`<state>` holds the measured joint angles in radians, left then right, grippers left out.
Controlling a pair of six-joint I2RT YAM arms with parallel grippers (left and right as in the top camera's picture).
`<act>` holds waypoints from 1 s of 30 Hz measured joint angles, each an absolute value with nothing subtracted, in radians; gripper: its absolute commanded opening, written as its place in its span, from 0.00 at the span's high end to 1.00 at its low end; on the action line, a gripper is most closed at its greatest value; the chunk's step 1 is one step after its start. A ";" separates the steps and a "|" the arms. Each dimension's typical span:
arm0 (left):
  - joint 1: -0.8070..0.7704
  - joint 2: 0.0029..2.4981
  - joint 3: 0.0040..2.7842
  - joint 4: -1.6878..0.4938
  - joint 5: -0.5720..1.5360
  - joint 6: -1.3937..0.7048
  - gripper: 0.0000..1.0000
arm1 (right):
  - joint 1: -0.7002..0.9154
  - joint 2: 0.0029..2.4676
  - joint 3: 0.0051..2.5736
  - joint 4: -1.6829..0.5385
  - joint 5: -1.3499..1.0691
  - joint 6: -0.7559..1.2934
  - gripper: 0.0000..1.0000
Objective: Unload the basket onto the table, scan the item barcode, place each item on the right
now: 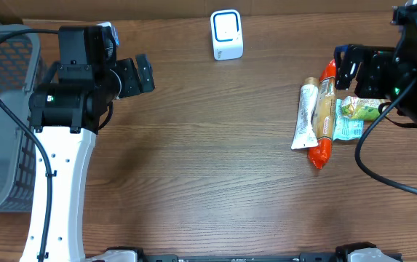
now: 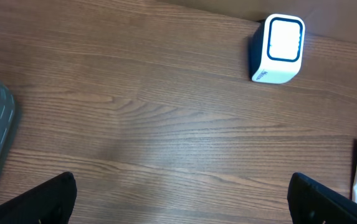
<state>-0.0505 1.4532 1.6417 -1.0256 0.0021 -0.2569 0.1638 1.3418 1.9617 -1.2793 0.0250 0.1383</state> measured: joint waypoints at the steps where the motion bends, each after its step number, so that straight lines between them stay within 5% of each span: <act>1: -0.051 1.453 1.642 -1.026 0.002 -0.257 0.00 | 0.164 1.344 1.960 -1.280 0.025 0.139 0.00; 17: -0.051 1.453 1.642 -1.025 0.002 -0.257 0.00 | 0.163 1.147 1.886 -1.277 0.026 0.138 0.00; 30: -0.051 1.453 1.642 -1.026 0.002 -0.257 0.00 | 0.163 0.756 1.150 -0.638 0.014 0.139 0.00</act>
<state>-0.0505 1.4532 1.6417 -1.0256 0.0021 -0.2569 0.1635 0.7559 1.1500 -0.6384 0.0135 0.1387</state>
